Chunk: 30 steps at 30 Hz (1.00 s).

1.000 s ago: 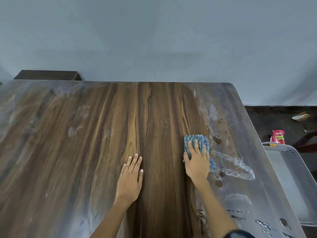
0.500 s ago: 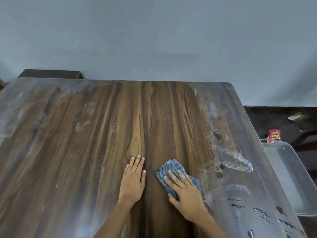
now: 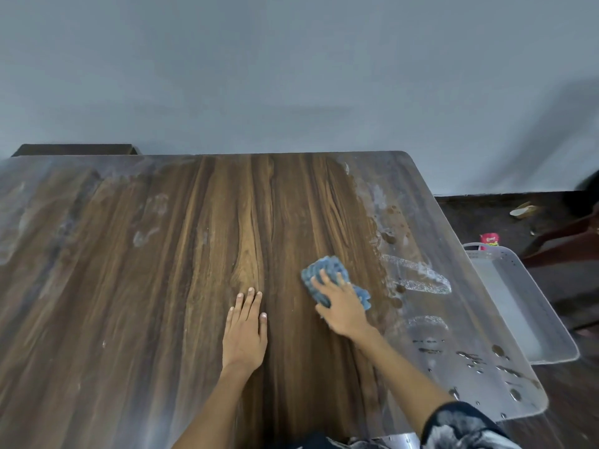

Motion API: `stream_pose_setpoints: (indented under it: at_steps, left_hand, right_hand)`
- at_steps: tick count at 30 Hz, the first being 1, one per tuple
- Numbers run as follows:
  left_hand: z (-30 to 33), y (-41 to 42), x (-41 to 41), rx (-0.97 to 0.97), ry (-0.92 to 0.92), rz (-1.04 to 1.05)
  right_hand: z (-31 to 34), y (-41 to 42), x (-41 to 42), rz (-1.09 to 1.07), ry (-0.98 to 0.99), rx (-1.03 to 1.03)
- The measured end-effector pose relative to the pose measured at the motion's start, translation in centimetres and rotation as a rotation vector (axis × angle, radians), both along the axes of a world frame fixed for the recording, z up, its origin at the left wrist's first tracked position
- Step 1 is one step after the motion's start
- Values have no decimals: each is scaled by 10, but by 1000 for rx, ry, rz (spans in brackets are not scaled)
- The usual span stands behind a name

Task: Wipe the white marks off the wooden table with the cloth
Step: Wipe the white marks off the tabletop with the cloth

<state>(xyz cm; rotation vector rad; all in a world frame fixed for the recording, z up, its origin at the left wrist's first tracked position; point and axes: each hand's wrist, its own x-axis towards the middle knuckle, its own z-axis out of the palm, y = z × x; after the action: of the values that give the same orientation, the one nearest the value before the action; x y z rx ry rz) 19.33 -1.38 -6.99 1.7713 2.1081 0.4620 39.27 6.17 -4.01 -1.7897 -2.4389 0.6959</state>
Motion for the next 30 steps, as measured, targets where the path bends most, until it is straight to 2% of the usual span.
stream_pose_setpoints:
  at_steps: [4,7,10,12,16,18,21,24,27,30]
  left_hand:
    - [1,-1,-2,-6,6,-12]
    - [1,-4,-4,-14,-4,-26]
    - [0,-13,-5,-11,-6,-21]
    - [-1,-20,-5,-6,-4,-21]
    - [-2,-27,-2,6,2,3]
    - [-2,-29,-1,7,6,12]
    - [-1,-33,0,2,3,8]
    - [-2,-40,-2,-3,-5,2]
    - [-1,-47,-2,-2,-11,4]
    - [-1,-56,0,-12,-13,20]
  right_hand:
    - [-14,-49,19,419,49,-34]
    - [-21,-71,64,579,-26,-76]
    - [-14,-53,107,533,-121,-8]
    - [-7,-29,115,349,-81,-31]
    - [-4,-11,73,0,-45,-72]
    - [-7,-22,43,-32,-61,-46]
    - [-7,-51,13,116,-20,-33]
    - [-8,-91,12,364,-72,-11]
    - [-9,-127,41,595,-140,-13]
    - [-6,-134,90,655,-214,-36]
